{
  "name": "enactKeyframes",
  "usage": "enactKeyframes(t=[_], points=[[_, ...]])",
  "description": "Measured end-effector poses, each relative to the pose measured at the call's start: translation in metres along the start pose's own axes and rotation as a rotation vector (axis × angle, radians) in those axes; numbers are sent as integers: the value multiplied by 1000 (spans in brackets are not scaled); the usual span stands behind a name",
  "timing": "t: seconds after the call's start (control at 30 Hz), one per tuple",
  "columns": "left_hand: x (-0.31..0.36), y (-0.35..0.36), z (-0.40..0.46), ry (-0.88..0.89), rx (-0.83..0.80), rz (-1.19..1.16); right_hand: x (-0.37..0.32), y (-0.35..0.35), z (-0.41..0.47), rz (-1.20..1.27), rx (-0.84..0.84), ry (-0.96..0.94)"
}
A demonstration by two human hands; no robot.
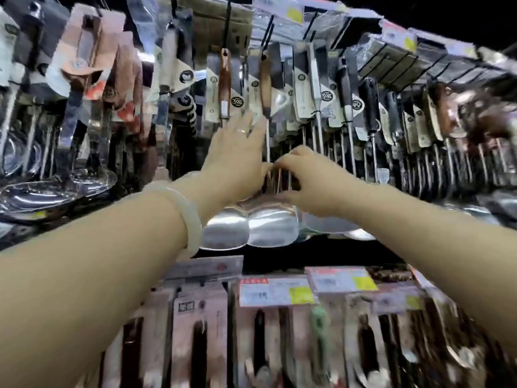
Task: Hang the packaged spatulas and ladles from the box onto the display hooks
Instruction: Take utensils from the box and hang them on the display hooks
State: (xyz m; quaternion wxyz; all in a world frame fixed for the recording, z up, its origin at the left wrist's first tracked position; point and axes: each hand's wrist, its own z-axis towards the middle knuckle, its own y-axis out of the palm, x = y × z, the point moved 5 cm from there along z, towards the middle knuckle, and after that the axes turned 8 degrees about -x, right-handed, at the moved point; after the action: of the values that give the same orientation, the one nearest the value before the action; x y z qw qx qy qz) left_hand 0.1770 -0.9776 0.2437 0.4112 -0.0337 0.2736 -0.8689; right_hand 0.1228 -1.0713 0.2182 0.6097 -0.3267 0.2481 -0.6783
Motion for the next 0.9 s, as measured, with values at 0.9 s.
enactKeyframes(t=[0.9], points=[[696,169,-105,724,-653,-487,475,-47,-519,-430,-626,928]])
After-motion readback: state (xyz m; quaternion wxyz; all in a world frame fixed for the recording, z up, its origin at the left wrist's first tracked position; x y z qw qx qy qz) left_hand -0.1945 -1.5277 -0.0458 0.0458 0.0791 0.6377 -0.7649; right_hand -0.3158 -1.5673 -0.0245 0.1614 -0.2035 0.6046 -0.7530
